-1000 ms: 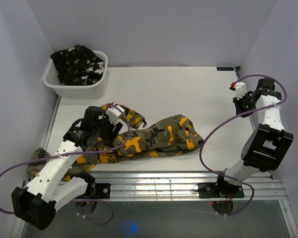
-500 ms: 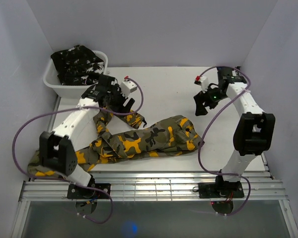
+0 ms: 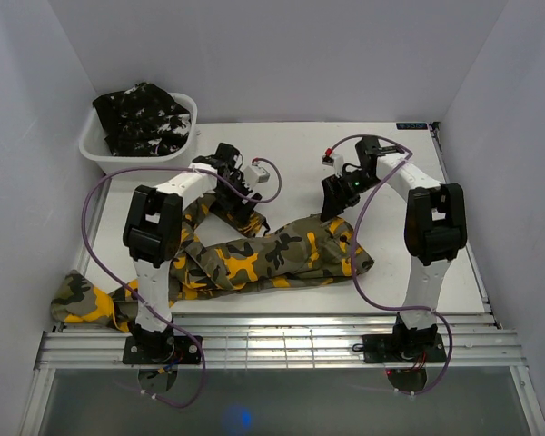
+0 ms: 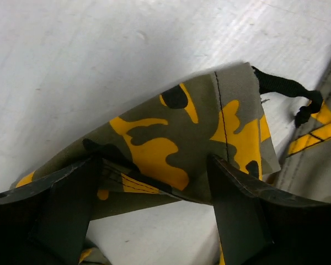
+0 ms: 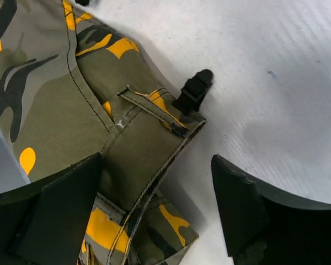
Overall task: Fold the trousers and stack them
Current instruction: Flatten the trousers out
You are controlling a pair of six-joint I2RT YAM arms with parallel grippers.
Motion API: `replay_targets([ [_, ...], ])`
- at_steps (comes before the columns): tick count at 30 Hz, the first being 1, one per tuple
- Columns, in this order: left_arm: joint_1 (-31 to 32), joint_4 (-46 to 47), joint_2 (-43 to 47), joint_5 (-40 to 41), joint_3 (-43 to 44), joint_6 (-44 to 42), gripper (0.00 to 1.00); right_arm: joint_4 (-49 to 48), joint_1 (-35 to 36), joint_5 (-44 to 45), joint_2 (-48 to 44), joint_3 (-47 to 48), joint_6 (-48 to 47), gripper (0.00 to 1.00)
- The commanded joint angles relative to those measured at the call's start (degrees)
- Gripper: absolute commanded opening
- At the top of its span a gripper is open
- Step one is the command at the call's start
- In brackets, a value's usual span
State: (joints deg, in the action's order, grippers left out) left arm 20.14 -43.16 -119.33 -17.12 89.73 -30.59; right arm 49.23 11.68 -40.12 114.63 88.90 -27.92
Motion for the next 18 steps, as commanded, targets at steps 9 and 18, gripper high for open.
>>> replay_targets([
  [9, 3.59, 8.7, 10.16, 1.48, -8.7, 8.7, 0.79, -3.97, 0.18, -2.34, -9.68, -11.99, 1.47, 0.08],
  [18, 4.38, 4.32, 17.73, 1.31, -2.55, 12.31, 0.84, -5.99, -4.47, -0.93, -18.74, -13.05, 0.85, 0.08],
])
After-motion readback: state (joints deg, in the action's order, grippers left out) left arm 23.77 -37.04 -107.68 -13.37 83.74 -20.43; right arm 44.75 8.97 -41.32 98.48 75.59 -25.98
